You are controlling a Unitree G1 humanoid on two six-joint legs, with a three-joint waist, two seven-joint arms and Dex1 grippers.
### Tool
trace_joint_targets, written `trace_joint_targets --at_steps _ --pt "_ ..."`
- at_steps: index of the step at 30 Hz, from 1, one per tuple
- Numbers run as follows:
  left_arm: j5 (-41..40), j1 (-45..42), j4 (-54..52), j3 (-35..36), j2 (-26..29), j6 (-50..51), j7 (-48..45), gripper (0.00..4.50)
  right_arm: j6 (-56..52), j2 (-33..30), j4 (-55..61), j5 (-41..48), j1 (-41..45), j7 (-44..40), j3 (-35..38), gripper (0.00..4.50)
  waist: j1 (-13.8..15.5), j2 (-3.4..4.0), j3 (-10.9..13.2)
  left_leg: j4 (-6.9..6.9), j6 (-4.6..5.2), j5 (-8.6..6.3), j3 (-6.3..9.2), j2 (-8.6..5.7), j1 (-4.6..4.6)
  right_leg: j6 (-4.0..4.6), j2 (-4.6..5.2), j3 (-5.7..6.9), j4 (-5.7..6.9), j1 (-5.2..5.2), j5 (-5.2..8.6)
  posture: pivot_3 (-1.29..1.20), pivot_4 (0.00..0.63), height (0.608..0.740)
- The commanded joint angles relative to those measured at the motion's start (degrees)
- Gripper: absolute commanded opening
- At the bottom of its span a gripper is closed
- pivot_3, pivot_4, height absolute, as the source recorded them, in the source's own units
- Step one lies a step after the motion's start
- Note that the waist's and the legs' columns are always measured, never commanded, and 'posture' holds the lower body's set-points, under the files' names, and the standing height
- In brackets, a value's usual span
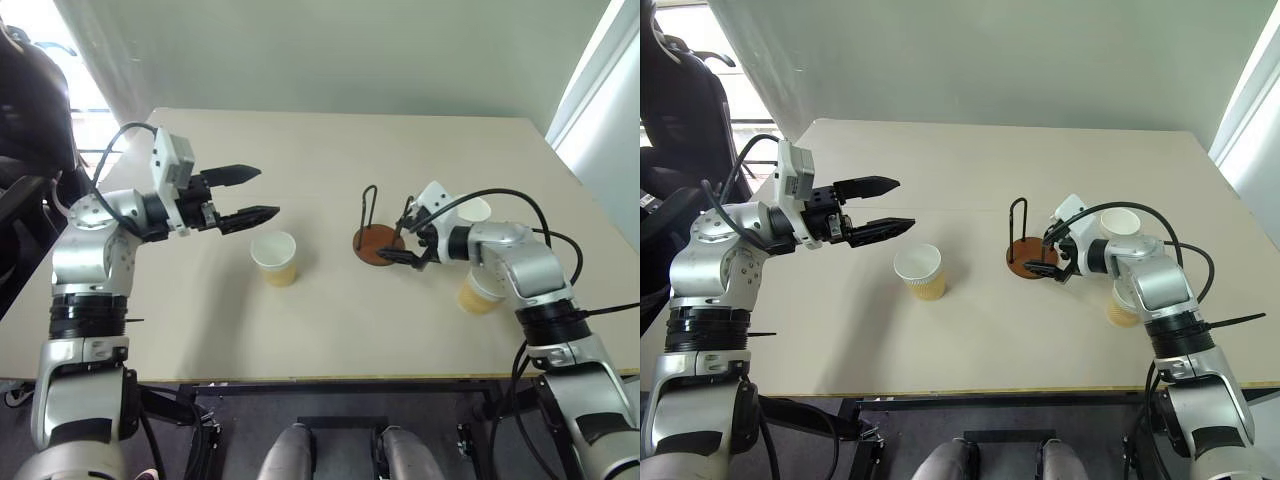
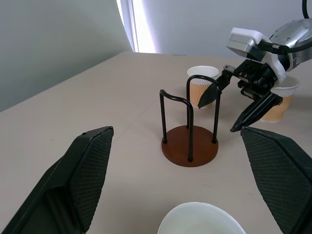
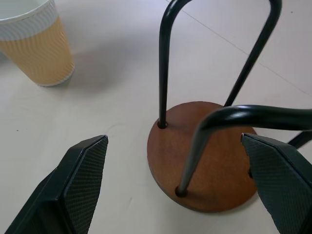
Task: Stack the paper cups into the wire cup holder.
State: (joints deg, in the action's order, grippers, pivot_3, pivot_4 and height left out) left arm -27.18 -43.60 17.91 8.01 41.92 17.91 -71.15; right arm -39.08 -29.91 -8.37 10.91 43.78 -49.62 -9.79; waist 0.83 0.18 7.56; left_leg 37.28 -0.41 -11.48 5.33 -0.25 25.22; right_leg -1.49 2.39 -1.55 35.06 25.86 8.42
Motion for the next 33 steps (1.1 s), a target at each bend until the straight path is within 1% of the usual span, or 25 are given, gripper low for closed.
trace_joint_targets --at_steps 1,3,4,6,9,10,13,14,17,25,29,33 --pt "-0.53 -1.28 -1.53 1.44 1.08 -0.12 0.31 4.50 1.04 0.33 1.15 -0.53 1.64 0.93 0.44 4.32 0.00 0.00 0.00 0.00 0.00 0.00 0.00 0.00 0.00 0.00 0.00 0.00 0.00 0.00 0.00 0.00 0.150 0.740" --pt "-0.63 -1.38 -1.99 1.31 0.94 0.24 0.53 4.50 1.04 0.65 1.39 -0.57 1.44 1.21 0.25 3.90 -0.01 0.00 0.00 0.00 0.00 0.00 0.00 0.00 0.01 0.00 0.00 0.00 -0.01 0.00 0.00 0.00 0.150 0.740" --pt "-0.63 -1.39 -2.09 1.26 0.91 0.28 0.59 4.50 1.04 0.71 1.52 -0.61 1.31 1.28 0.14 3.61 -0.01 0.00 0.00 0.00 0.00 0.00 0.00 0.00 0.01 0.00 0.00 0.00 0.00 0.00 0.00 0.00 0.150 0.740" --pt "-0.64 -1.43 -2.09 1.27 0.91 0.28 0.65 4.50 1.07 0.74 1.57 -0.75 1.21 1.23 -0.03 2.85 0.00 0.00 0.00 0.00 -0.01 0.00 0.00 0.00 0.01 0.00 0.00 0.00 0.01 0.01 0.00 0.00 0.150 0.740" --pt "-0.58 -1.52 -1.92 1.31 0.95 0.15 0.65 4.50 0.91 0.82 1.44 -0.82 1.30 1.12 -0.02 1.85 0.00 0.00 0.00 0.00 -0.01 0.00 0.00 0.00 0.02 0.00 0.00 0.00 0.00 0.01 0.00 0.00 0.150 0.740" --pt "-0.53 -1.58 -1.77 1.33 1.01 0.06 0.60 4.50 0.80 0.84 1.44 -0.79 1.31 1.01 -0.04 1.42 0.00 0.00 0.00 0.00 -0.01 0.00 0.00 0.00 0.02 0.00 0.00 0.00 -0.01 0.01 0.00 0.00 0.150 0.740" --pt "-0.38 -1.89 -1.23 1.38 1.13 -0.19 0.51 4.50 0.60 0.77 1.15 -0.78 1.55 0.28 -0.29 0.31 0.00 0.00 0.00 0.00 -0.01 -0.01 0.00 0.00 0.02 0.00 0.00 0.00 0.00 0.02 0.00 0.00 0.150 0.740" --pt "-0.36 -1.94 -1.16 1.40 1.14 -0.22 0.52 4.50 0.54 0.75 1.09 -0.78 1.60 0.09 -0.33 0.04 -0.01 0.00 0.00 0.00 -0.01 -0.01 0.00 0.00 0.02 0.00 0.00 0.00 0.00 0.02 0.00 0.00 0.150 0.740" --pt "-0.28 -1.82 -1.60 1.33 1.09 -0.28 0.67 4.50 0.35 -0.15 0.74 -0.71 1.81 -1.74 -0.74 0.04 -0.01 0.00 0.00 0.00 -0.02 -0.01 0.00 0.00 0.02 0.00 0.00 0.00 0.00 0.03 0.00 0.00 0.150 0.740" --pt "-0.57 -2.02 -2.52 1.06 0.89 0.37 0.84 4.50 2.40 -4.07 1.57 0.22 3.10 -11.13 -2.49 0.04 -0.03 0.00 0.00 0.00 -0.02 -0.01 0.00 0.00 0.05 0.01 0.00 0.00 -0.01 0.04 0.00 0.00 0.150 0.740" --pt "-0.29 -2.39 -0.88 1.04 0.92 -0.40 -0.04 4.50 3.83 -5.58 2.38 0.01 3.58 -15.38 -3.44 0.04 -0.03 0.00 0.00 0.00 -0.02 -0.01 0.00 0.00 0.08 0.01 0.00 0.00 0.00 0.07 0.01 0.00 0.150 0.740" --pt "-0.04 -2.23 1.09 1.06 1.18 -1.31 -1.46 4.50 4.93 -6.47 3.13 -0.22 3.56 -17.69 -4.01 0.04 -0.04 0.00 0.00 0.00 -0.01 -0.01 0.00 0.00 0.09 0.01 0.00 0.00 -0.02 0.07 0.01 0.00 0.150 0.740"
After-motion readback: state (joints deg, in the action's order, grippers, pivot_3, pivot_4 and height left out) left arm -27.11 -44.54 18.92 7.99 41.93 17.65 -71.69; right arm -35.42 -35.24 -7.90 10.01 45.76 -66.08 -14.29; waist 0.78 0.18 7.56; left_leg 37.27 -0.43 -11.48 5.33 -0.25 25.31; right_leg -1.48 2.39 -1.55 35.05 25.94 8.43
